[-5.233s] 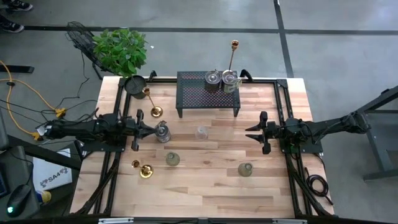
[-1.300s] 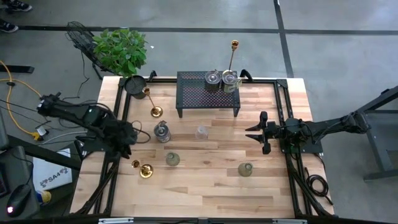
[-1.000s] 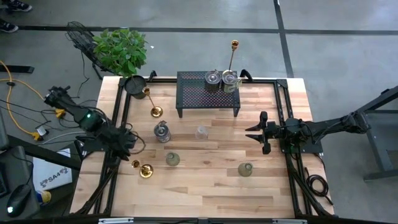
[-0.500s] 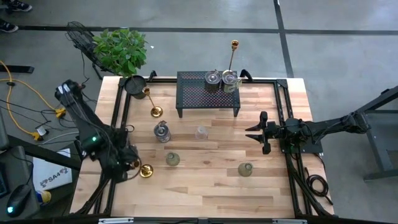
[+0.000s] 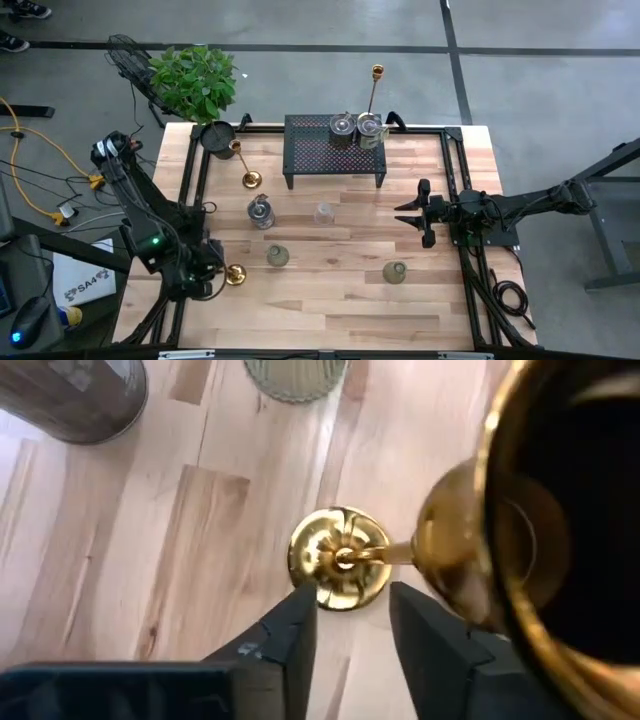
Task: Pick & Place candle stick holders
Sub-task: Put the bottom gold candle holder on the shelf aligned with the other gold candle holder on the shelf
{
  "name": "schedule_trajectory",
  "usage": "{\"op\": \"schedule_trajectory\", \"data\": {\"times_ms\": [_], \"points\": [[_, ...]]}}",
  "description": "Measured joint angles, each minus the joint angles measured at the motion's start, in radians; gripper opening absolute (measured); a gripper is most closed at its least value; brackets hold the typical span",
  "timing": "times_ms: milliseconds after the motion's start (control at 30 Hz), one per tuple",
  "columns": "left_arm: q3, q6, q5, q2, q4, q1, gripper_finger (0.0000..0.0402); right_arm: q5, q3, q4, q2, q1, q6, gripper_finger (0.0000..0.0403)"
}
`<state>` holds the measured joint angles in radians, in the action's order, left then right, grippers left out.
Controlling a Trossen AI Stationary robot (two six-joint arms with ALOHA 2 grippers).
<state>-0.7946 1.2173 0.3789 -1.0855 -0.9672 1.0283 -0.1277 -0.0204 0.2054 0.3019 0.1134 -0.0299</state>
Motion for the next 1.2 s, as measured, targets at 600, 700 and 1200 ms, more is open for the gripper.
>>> {"op": "schedule_trajectory", "data": {"times_ms": [600,700,1200], "points": [[0.000,0.042,0.110,0.000,0.008,0.002,0.0234,0.000,0.000,0.000,0.000,0.000,0.000,0.0099],[0.000,0.044,0.111,0.000,0.011,0.002,0.0234,0.000,0.000,0.000,0.000,0.000,0.000,0.0099],[0.000,0.044,0.114,0.000,0.053,0.002,0.0121,0.000,0.000,0.000,0.000,0.000,0.000,0.0099]]}}
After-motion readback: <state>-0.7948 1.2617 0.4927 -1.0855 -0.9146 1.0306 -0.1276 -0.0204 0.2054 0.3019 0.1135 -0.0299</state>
